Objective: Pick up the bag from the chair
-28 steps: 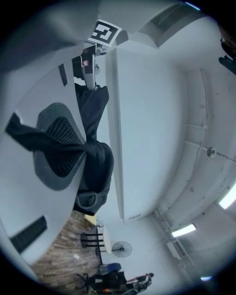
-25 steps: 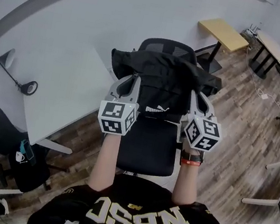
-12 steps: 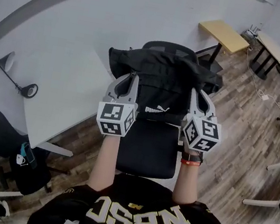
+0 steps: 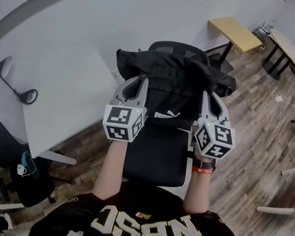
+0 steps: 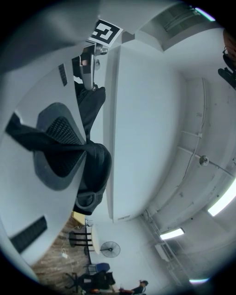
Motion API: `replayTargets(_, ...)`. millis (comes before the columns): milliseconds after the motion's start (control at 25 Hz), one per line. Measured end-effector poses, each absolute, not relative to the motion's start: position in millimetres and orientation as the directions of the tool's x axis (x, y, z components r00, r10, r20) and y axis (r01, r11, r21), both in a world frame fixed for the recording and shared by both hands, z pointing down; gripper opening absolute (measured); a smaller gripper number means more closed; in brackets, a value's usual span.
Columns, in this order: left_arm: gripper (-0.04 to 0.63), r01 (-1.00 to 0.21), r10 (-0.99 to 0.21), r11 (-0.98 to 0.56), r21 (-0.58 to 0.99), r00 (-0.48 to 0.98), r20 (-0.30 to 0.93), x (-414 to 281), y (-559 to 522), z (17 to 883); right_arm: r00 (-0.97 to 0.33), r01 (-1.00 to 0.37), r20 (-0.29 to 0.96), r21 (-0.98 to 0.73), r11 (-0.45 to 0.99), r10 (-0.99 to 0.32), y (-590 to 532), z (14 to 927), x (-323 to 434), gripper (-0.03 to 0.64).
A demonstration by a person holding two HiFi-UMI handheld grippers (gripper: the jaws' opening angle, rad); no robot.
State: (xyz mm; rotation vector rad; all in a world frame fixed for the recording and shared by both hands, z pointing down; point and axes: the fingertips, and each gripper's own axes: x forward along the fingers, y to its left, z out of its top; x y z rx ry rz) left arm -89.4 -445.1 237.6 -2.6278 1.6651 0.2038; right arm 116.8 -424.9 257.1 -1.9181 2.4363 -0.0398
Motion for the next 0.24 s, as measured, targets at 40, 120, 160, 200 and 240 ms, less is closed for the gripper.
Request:
replayTargets(40, 0.044, -0.901, -0.898, -0.431, 0.05, 0.423, -0.12, -89, -447, 239, -0.234, -0.971, -0.015, -0.044, 0.234, -0.972, -426, 257, 116, 0.037)
replayTargets(120, 0.044, -0.899, -0.896, -0.436, 0.05, 0.428, -0.114, -88, -451, 241, -0.232, -0.972, -0.012, -0.042, 0.233, -0.973, -428, 258, 116, 0.037)
replayTargets(160, 0.046, -0.897, -0.895, -0.439, 0.05, 0.431, -0.112, -87, -453, 241, -0.232, -0.972, -0.01, -0.042, 0.232, -0.973, -430, 259, 117, 0.037)
replayTargets(200, 0.046, -0.896, -0.894, -0.442, 0.05, 0.435, -0.11, -86, -455, 242, -0.231, -0.972, -0.009, -0.042, 0.231, -0.973, -431, 259, 117, 0.037)
replayTargets(240, 0.046, -0.894, -0.892, -0.445, 0.05, 0.438, -0.108, -85, -457, 242, -0.23, -0.972, -0.008, -0.042, 0.23, -0.973, -433, 260, 117, 0.037)
